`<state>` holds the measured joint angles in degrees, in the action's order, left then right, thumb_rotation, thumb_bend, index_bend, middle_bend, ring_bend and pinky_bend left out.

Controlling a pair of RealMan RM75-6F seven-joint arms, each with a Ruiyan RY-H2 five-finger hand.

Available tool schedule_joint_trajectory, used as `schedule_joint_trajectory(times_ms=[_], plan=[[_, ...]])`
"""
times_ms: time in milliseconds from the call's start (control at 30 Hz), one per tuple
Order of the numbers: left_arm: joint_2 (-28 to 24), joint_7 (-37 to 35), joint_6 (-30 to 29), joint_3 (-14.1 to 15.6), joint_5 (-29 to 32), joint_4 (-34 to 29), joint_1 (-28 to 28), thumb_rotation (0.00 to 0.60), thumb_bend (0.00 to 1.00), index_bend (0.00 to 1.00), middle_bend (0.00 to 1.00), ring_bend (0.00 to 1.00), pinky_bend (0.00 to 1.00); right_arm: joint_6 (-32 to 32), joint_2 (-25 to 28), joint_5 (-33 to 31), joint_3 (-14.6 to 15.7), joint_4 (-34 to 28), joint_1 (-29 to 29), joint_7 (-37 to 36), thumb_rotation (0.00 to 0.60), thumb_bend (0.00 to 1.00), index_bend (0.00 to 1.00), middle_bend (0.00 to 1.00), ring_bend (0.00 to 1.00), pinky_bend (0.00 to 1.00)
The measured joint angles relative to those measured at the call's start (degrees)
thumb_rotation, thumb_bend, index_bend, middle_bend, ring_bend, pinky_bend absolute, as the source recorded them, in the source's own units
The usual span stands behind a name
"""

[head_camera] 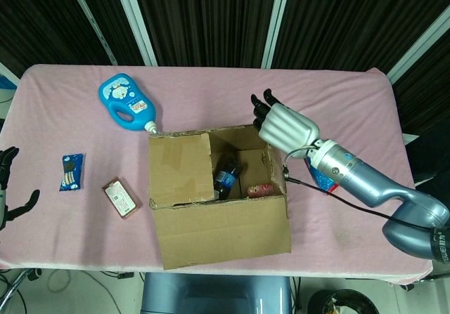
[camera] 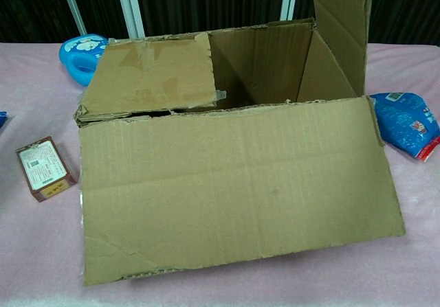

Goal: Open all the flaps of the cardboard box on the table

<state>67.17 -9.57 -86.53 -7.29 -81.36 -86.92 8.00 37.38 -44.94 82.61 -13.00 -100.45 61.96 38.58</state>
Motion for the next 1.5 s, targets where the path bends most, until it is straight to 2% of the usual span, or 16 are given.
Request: schedule_joint_trajectory(times_ms=[400, 567, 767, 1000, 1233, 1333, 1433, 1500], plan=[[-0.1, 0.0, 0.1, -0.1, -0.1, -0.2, -0.1, 0.600, 0.28, 0.03, 0.05, 0.00, 0.06, 1.3, 6.0, 0.3, 1.5, -1.6, -3.7, 0.2, 0.600, 0.39, 0.30, 0.25, 0.10, 0.22], [0.0, 0.2, 0.2, -0.2, 0.0, -0.1, -0.1, 0.600, 0.28, 0.03, 0.05, 0.00, 0.06, 2.9, 8.9, 2.1, 2.2, -2.5, -6.1, -1.5, 0.600, 0.38, 0.27, 0.21, 0.06, 0.22], [0.1, 0.5, 0.1, -0.1, -0.2, 0.0, -0.1, 0.600, 0.28, 0.03, 0.05, 0.00, 0.06, 4.8, 9.9, 4.2, 3.7, -2.1, -9.3, -3.9, 0.600, 0.36, 0.27, 0.20, 0.06, 0.22], [0.2, 1.3, 0.0, -0.1, -0.3, 0.1, -0.1, 0.600, 0.28, 0.03, 0.05, 0.00, 0.06, 7.2, 7.9, 4.9, 5.9, -0.5, -13.4, -5.3, 0.600, 0.36, 0.26, 0.20, 0.06, 0.22], [0.2, 2.7, 0.4, 0.0, -0.5, 0.3, 0.1, 0.600, 0.28, 0.03, 0.05, 0.00, 0.06, 13.3, 4.5, 3.3, 6.9, 1.4, -18.3, -6.8, 0.600, 0.36, 0.22, 0.18, 0.05, 0.22], [-0.1, 4.0, 0.7, 0.1, -1.3, 0.2, 0.5, 0.600, 0.28, 0.03, 0.05, 0.00, 0.06, 17.8, 2.6, 0.8, 6.7, 1.3, -21.2, -8.5, 0.600, 0.35, 0.15, 0.12, 0.03, 0.22], [-1.0, 6.2, 1.4, 0.2, -2.9, -0.4, 1.7, 0.600, 0.28, 0.03, 0.05, 0.00, 0.06, 23.3, -0.2, -2.1, 6.5, 1.0, -24.9, -10.0, 0.600, 0.35, 0.03, 0.01, 0.00, 0.21], [-2.2, 7.9, 2.7, 0.1, -4.0, -1.4, 3.1, 0.600, 0.28, 0.03, 0.05, 0.00, 0.06, 26.8, -2.0, -3.8, 6.4, 0.6, -27.2, -10.8, 0.600, 0.35, 0.00, 0.00, 0.00, 0.21]])
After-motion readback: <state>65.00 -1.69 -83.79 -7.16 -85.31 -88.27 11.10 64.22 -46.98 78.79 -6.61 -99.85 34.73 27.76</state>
